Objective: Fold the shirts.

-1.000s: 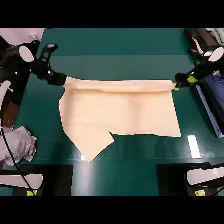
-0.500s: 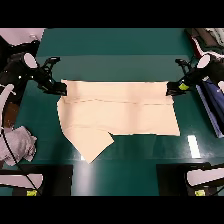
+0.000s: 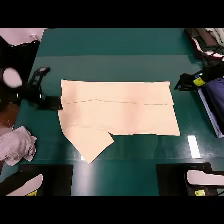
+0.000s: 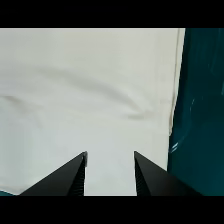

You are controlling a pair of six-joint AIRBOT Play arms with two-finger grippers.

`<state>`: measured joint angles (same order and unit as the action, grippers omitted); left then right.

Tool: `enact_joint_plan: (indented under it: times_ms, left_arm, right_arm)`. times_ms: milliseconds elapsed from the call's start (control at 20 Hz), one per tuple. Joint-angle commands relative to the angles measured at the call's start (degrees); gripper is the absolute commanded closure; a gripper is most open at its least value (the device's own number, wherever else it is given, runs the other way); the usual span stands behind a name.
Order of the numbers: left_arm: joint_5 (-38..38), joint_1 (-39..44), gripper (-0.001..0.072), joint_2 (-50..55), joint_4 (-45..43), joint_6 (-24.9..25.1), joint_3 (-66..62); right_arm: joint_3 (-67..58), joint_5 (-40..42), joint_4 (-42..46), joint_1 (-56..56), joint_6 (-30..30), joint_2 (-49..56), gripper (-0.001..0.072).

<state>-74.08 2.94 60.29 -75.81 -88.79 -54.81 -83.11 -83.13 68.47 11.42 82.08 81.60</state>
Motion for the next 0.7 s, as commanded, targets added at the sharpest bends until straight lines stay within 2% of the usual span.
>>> enact_joint_plan:
  times_ms: [0,150,300,650]
  left_arm:
    - [5.1,0.0,0.0179,-14.2,5.6,-8.7,18.5]
    - [7.3,0.0,0.0180,-20.4,12.7,-10.3,28.2]
    - [7.2,0.0,0.0180,-21.3,17.7,-10.2,33.2]
    - [8.6,0.0,0.0181,-21.2,20.6,-9.7,38.7]
  right_arm:
    - [0.0,0.7,-1.4,1.0,-0.2,-3.2,0.0354]
    - [0.0,0.6,-1.4,0.2,-0.2,-3.5,0.0354]
    - [0.0,0.6,-1.5,-0.6,-0.2,-3.5,0.0354]
    - [0.0,0.6,-1.4,-0.8,-0.2,-3.5,0.0354]
